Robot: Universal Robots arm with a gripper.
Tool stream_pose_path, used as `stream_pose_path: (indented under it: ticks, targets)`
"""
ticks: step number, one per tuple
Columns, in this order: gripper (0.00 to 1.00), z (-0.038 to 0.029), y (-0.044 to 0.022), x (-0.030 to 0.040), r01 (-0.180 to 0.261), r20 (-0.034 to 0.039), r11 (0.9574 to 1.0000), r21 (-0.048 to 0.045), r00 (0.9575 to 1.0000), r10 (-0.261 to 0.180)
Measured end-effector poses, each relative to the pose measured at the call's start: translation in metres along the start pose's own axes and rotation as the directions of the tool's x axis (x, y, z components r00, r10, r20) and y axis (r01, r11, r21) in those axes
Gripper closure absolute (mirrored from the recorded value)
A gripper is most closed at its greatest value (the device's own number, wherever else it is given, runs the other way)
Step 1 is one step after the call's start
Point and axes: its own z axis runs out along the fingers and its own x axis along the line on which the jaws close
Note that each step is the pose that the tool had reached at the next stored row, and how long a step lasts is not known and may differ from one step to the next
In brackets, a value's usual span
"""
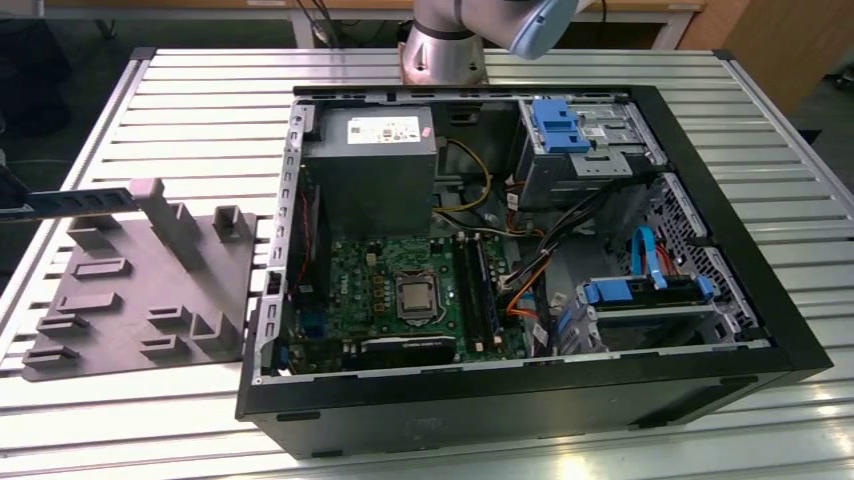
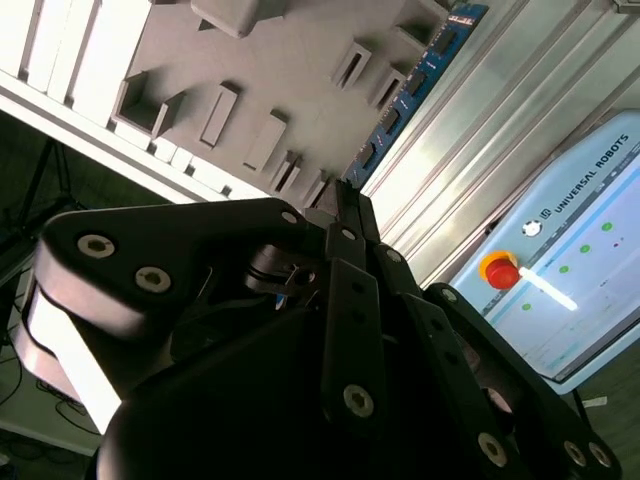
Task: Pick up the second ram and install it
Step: 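Pick up the second ram and move it above second insertion slot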
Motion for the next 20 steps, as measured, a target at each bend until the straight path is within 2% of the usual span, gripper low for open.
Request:
stream_pose_path:
  ticks: [8, 20]
  targets:
    - [0.89, -0.0002, -0.007, 0.0003, 0.0, 0.0001, 1.0, 0.0, 1.0, 0.0]
    - [0.89, -0.0006, -0.0225, 0.001, 0.0, 0.0, 1.0, 0.0, 1.0, 0.0]
